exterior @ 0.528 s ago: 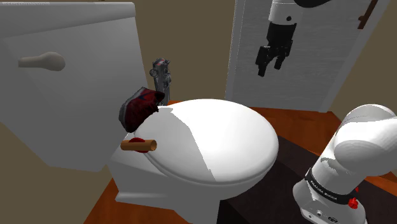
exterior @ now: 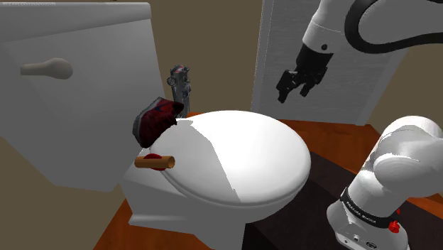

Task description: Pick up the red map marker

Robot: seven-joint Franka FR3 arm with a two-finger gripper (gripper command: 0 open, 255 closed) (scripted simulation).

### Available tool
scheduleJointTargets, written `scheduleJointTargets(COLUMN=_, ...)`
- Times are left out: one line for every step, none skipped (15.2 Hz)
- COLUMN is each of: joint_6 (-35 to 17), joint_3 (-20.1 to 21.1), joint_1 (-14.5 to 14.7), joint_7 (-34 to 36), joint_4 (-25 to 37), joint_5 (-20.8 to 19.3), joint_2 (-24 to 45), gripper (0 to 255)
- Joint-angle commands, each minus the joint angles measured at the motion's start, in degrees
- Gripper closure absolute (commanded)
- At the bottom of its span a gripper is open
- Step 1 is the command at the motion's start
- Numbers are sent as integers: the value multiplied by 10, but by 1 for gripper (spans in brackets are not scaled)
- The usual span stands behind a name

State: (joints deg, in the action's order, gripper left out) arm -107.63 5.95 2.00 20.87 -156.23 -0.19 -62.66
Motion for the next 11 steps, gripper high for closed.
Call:
scheduleJointTargets(joint_6=-38, joint_3=39, joint_1=11, joint_7=53, joint_4=-42, joint_5=26, joint_2=-45, gripper=0)
scheduleJointTargets(joint_6=-58, joint_3=62, joint_1=18, joint_7=81, joint_4=-62, joint_5=40, joint_2=-63, gripper=0)
scheduleJointTargets(joint_6=-79, joint_3=87, joint_1=26, joint_7=109, joint_4=-80, joint_5=54, joint_2=-78, gripper=0)
scheduleJointTargets(joint_6=-100, joint_3=115, joint_1=35, joint_7=139, joint_4=-96, joint_5=69, joint_2=-91, gripper=0)
scheduleJointTargets(joint_6=-122, joint_3=144, joint_1=43, joint_7=170, joint_4=-110, joint_5=84, joint_2=-100, gripper=0)
scheduleJointTargets(joint_6=-146, joint_3=175, joint_1=52, joint_7=202, joint_4=-122, joint_5=99, joint_2=-106, gripper=0)
scheduleJointTargets(joint_6=-170, joint_3=207, joint_1=59, joint_7=234, joint_4=-132, joint_5=113, joint_2=-108, gripper=0)
scheduleJointTargets(joint_6=-195, joint_3=242, joint_1=65, joint_7=268, joint_4=-140, joint_5=128, joint_2=-107, gripper=0)
scheduleJointTargets(joint_6=-221, joint_3=278, joint_1=68, joint_7=302, joint_4=-145, joint_5=141, joint_2=-102, gripper=0)
scheduleJointTargets(joint_6=-247, joint_3=315, joint_1=69, joint_7=337, joint_4=-148, joint_5=154, joint_2=-94, gripper=0)
scheduleJointTargets(joint_6=-273, joint_3=353, joint_1=65, joint_7=372, joint_4=-147, joint_5=165, joint_2=-84, gripper=0)
